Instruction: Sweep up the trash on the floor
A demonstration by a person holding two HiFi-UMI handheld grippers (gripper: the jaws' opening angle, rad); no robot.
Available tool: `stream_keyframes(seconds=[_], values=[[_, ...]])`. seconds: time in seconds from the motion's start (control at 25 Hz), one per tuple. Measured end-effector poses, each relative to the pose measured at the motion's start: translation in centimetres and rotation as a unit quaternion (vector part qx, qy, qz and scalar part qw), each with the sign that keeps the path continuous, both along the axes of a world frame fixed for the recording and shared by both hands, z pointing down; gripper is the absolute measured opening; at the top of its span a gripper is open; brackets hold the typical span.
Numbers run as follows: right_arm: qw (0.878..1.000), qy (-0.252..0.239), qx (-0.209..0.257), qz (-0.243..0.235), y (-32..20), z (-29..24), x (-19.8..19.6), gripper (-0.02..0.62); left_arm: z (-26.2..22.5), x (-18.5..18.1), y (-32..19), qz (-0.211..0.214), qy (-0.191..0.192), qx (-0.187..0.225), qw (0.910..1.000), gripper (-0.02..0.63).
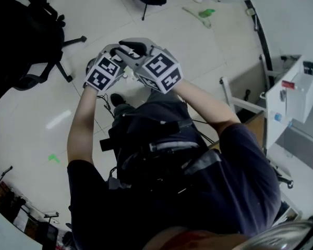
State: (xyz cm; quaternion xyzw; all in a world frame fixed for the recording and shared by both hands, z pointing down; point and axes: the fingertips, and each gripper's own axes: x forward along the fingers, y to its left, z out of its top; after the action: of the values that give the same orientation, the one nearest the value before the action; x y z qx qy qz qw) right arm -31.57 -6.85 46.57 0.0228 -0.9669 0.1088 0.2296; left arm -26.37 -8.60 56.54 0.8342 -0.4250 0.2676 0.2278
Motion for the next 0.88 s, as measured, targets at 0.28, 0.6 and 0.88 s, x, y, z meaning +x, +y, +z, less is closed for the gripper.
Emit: stream_keyframes(seconds=[0.28, 0.6, 0.88], values=[[0.995, -0.052, 0.057, -0.070, 8.5, -8.8, -3.5, 0.100, -8.8, -2.9, 6.5, -0.010, 0.083, 0.069, 0.9941, 0.117], [0.976, -0.127, 0.041, -0.173, 11.6, -17.8, -1.9, 0.100, -17.3, -1.7, 9.0, 0.046, 0.086, 0.179, 0.9790, 0.107], [0.939, -0.192, 0.002, -0.284, 13.3, -23.2, 2.9, 0.097, -21.3, 3.3, 10.8, 0.078, 0.022, 0.203, 0.9759, 0.064]])
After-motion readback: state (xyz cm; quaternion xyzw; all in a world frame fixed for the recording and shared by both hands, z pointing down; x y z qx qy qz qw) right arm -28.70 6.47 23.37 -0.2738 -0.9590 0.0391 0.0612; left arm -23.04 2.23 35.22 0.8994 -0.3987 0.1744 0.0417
